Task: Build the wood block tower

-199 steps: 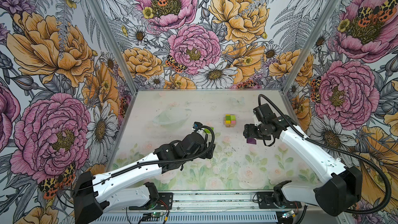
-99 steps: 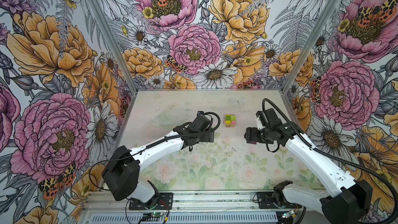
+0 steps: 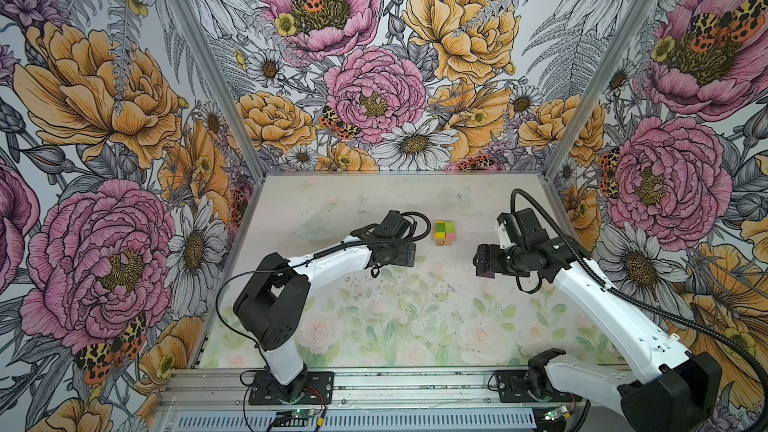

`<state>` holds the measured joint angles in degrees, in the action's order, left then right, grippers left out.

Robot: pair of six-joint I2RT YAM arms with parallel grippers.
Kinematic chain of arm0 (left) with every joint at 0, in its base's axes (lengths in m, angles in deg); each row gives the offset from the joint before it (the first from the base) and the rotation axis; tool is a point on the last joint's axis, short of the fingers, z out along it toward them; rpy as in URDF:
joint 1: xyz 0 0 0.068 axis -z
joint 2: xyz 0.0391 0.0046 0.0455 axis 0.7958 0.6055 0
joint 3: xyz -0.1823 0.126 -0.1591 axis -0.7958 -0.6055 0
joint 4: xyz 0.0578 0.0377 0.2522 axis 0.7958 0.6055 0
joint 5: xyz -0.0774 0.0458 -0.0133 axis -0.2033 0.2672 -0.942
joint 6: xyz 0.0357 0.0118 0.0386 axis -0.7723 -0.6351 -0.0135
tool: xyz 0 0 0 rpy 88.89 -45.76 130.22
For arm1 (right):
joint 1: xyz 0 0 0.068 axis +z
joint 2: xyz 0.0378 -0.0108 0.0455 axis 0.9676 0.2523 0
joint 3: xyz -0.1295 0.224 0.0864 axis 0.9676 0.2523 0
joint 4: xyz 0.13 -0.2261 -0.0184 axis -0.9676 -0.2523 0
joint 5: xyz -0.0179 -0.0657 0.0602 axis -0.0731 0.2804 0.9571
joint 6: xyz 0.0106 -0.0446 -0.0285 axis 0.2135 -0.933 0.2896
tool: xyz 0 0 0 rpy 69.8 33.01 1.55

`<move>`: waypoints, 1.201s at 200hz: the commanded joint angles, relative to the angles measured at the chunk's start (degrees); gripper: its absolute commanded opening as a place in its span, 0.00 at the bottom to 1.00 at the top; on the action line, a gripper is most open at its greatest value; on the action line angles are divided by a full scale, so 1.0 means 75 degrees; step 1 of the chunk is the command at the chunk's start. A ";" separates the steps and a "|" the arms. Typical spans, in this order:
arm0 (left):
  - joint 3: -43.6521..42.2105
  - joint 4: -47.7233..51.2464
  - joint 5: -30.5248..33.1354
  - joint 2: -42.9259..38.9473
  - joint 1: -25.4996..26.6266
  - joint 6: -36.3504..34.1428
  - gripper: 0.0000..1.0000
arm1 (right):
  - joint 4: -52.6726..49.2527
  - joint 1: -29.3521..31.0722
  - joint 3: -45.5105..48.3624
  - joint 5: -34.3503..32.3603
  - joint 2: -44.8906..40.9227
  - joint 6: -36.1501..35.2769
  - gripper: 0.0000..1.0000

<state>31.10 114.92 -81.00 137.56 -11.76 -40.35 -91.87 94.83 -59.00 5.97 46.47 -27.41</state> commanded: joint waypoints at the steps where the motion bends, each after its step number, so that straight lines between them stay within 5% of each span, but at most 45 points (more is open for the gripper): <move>1: 0.0503 0.0091 -0.0053 0.0390 -0.0085 -0.0350 0.96 | 0.0097 -0.0049 -0.0229 0.0132 -0.0230 -0.0009 0.89; 38: 0.1095 0.0294 0.0030 0.1115 -0.0189 -0.0366 0.94 | -0.0034 -0.0060 -0.0216 0.0133 -0.0496 0.0032 0.97; 240: 0.2394 0.1179 0.0547 0.2333 -0.0101 -0.0351 0.82 | -0.0194 -0.0228 -0.0214 0.0005 -0.0647 -0.0091 0.99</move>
<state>47.25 122.72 -78.29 153.47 -12.83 -41.97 -92.84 93.65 -59.00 6.43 41.86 -27.43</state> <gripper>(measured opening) 0.832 0.992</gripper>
